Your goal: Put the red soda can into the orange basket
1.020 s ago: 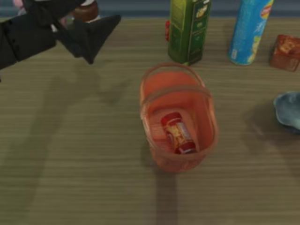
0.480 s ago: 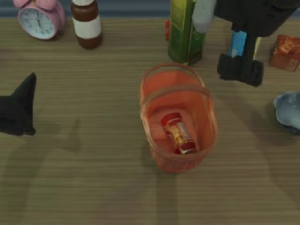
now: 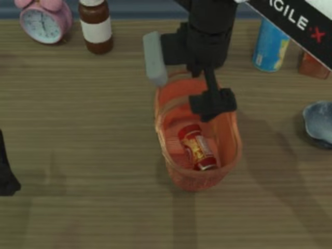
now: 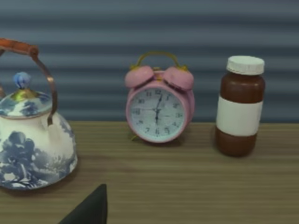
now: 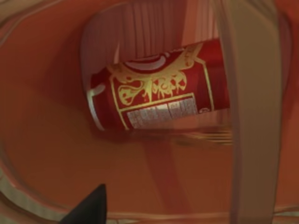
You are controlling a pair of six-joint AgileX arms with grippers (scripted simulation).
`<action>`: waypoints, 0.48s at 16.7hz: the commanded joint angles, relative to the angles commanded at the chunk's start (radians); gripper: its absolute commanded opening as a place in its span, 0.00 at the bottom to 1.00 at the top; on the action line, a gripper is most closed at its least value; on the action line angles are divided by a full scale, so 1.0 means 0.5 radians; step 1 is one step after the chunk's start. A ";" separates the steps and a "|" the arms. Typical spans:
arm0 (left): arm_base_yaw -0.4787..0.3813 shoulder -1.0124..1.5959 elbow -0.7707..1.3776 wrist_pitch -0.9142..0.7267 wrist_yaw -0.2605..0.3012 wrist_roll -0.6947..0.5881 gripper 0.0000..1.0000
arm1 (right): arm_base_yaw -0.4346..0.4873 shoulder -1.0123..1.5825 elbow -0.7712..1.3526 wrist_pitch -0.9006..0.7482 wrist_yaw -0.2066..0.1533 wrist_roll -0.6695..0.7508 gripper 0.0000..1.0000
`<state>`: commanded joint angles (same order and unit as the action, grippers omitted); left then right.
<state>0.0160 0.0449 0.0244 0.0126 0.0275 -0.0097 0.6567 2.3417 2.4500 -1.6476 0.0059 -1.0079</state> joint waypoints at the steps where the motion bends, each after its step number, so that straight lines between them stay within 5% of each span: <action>1: 0.005 -0.051 -0.028 -0.015 -0.031 0.011 1.00 | 0.014 0.047 0.050 -0.035 0.000 -0.021 1.00; 8: 0.008 -0.090 -0.049 -0.025 -0.055 0.019 1.00 | 0.016 0.082 0.077 -0.053 0.000 -0.037 1.00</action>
<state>0.0200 0.0000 0.0000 0.0000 0.0000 0.0000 0.6648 2.3826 2.4884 -1.6739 0.0059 -1.0262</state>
